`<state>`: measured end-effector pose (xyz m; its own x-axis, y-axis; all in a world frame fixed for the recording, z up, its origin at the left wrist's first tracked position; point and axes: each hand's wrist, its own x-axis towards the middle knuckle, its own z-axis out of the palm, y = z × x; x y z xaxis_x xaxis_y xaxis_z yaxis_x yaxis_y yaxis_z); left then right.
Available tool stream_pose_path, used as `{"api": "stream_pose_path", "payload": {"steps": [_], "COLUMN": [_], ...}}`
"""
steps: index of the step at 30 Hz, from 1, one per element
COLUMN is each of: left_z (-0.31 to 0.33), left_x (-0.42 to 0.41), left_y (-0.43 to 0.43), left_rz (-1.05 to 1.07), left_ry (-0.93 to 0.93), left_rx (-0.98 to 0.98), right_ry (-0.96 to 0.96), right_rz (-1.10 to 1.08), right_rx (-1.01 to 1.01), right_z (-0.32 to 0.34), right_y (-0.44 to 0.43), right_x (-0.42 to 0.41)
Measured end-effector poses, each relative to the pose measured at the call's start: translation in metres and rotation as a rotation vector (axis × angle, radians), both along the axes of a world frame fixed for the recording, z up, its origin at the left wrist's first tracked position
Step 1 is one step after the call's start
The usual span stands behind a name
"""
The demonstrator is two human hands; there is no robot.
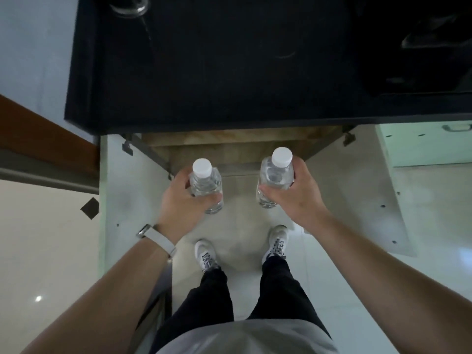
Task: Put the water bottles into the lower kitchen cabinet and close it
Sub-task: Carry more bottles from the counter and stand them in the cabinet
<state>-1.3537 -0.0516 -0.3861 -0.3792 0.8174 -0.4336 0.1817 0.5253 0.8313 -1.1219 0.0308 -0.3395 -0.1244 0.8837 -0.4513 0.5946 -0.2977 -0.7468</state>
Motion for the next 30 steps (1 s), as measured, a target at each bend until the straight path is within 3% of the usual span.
{"api": "stream_pose_path", "payload": {"steps": [7,19,30], "left_z": [-0.064,-0.249,-0.376], "left_x": [0.015,0.030,0.028], "left_y": [0.016,0.065,0.115], "left_rz": [0.079,0.076,-0.038], "left_ry": [0.036,0.093,0.119], "left_rx": [-0.021,0.053,0.198], "right_ry": [0.030,0.159,0.248], "right_rz": [0.028,0.039,0.082], "right_rx": [-0.026,0.112,0.252], "right_z": [-0.079,-0.267,-0.413], "right_y": [0.027,0.062,0.107], "right_x": [0.000,0.003,0.001]}}
